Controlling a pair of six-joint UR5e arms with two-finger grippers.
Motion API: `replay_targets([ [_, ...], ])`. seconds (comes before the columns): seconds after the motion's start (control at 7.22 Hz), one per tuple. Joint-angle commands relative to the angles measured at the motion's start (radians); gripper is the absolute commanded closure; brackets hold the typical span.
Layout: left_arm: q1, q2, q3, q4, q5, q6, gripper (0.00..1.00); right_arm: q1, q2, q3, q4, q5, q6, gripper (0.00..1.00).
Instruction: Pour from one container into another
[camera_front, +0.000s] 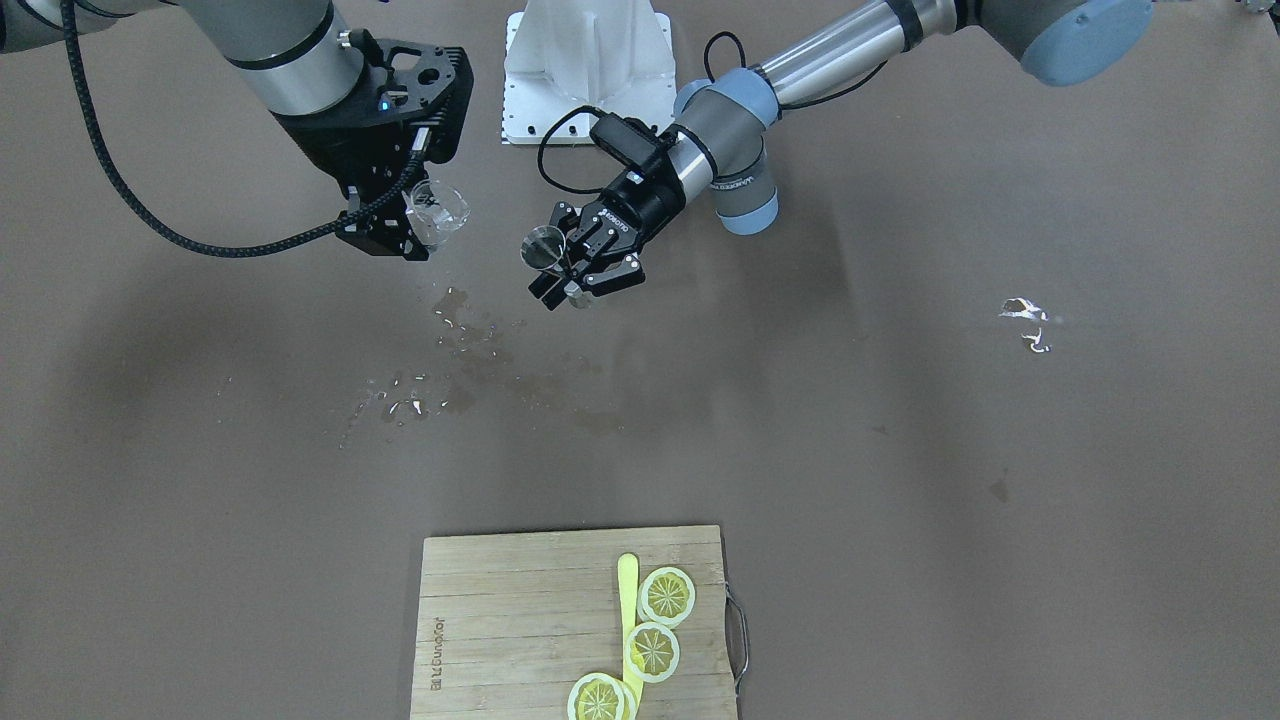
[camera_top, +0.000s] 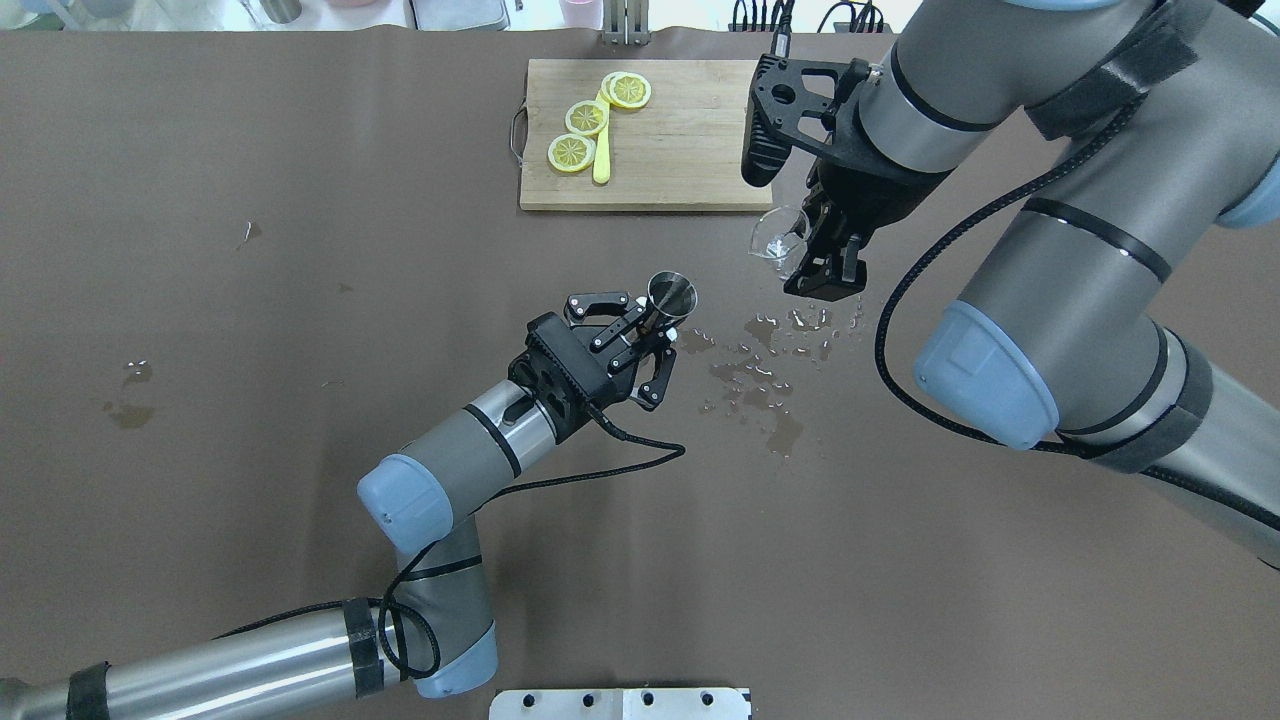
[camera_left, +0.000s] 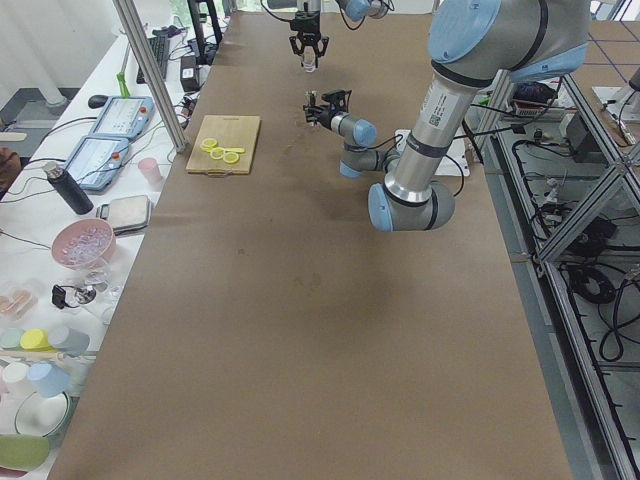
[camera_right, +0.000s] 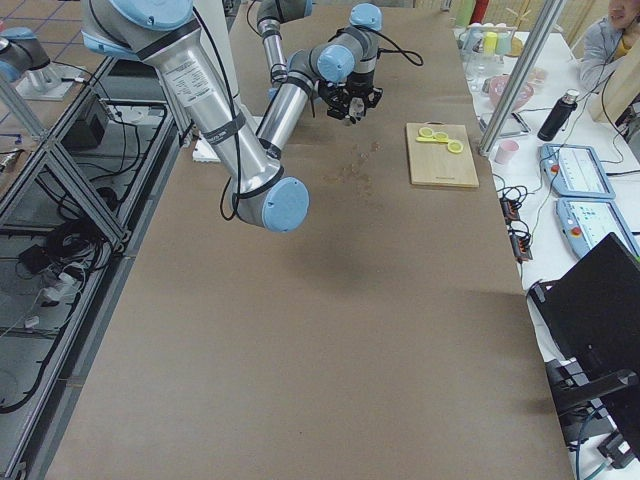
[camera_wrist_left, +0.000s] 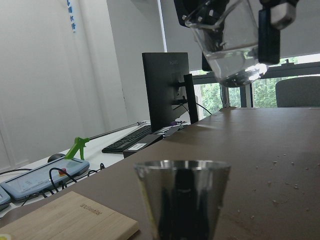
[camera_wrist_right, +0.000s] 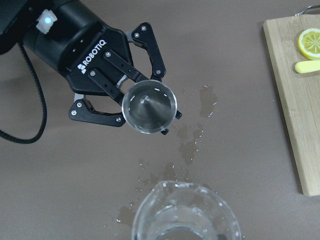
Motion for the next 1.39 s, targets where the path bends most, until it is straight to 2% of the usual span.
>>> replay_targets([
  [0.0,0.001,0.0,-0.004,0.002,0.0,0.0,1.0,-0.024,0.019,0.003,-0.051,-0.049,0.0,1.0],
  [0.69,0.001,0.002,-0.005,0.0,0.002,0.0,1.0,-0.075,0.043,-0.005,-0.067,-0.177,-0.084,1.0],
  [1.25,0.001,0.002,-0.005,0.0,0.002,0.0,1.0,-0.077,0.088,-0.083,-0.067,-0.181,-0.109,1.0],
])
